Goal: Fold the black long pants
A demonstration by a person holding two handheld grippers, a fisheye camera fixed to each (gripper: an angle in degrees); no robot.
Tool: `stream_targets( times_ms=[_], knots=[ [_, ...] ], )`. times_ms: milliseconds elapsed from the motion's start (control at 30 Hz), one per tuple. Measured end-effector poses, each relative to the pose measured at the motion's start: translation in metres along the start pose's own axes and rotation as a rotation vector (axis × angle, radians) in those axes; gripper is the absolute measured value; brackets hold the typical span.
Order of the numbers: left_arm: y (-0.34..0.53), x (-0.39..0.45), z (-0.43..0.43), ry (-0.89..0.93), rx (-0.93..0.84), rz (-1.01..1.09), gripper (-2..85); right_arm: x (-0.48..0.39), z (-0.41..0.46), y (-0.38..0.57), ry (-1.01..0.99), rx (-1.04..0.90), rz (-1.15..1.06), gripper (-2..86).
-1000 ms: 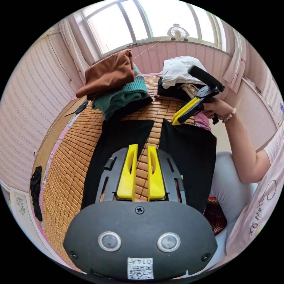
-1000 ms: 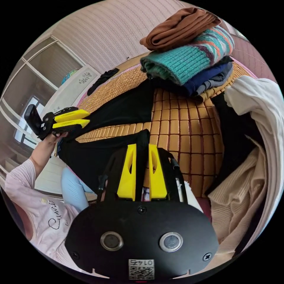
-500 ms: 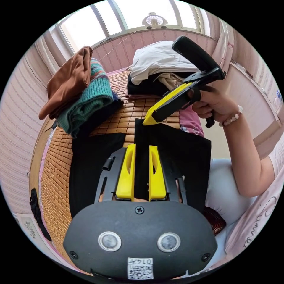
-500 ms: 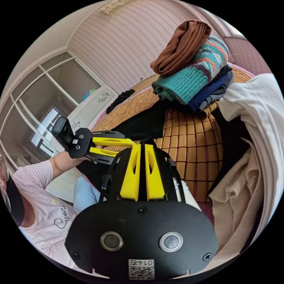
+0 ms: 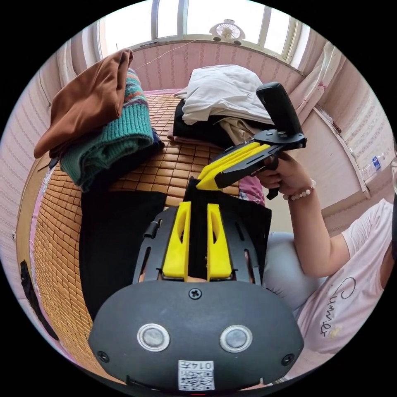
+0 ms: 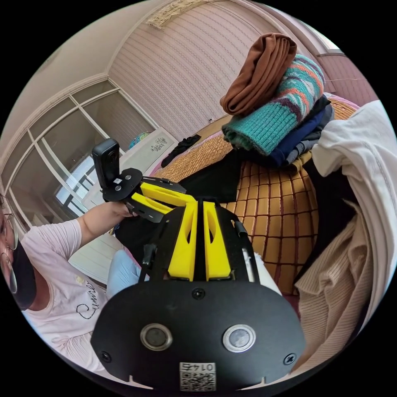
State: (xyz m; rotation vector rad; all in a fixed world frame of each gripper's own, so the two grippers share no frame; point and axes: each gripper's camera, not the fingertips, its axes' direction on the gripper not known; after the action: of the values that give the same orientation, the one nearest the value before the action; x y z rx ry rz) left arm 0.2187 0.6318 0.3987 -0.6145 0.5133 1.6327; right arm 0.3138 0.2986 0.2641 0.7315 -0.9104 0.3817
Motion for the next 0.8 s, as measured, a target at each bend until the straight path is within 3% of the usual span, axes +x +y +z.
stream_targets(
  times_ms=[433, 667, 800],
  knots=[
    [0.015, -0.037, -0.009, 0.014, 0.002, -0.143, -0.8, -0.019, -0.037, 0.043, 0.162, -0.020, 0.023, 2.1],
    [0.010, -0.014, -0.019, -0.036, -0.007, -0.095, -0.6, -0.045, -0.008, 0.126, 0.336, -0.235, 0.010, 6.6],
    [0.010, 0.001, -0.021, -0.055, -0.023, -0.059, 0.0, -0.048, -0.016, 0.148, 0.280, -0.099, 0.015, 3.9]
  ],
)
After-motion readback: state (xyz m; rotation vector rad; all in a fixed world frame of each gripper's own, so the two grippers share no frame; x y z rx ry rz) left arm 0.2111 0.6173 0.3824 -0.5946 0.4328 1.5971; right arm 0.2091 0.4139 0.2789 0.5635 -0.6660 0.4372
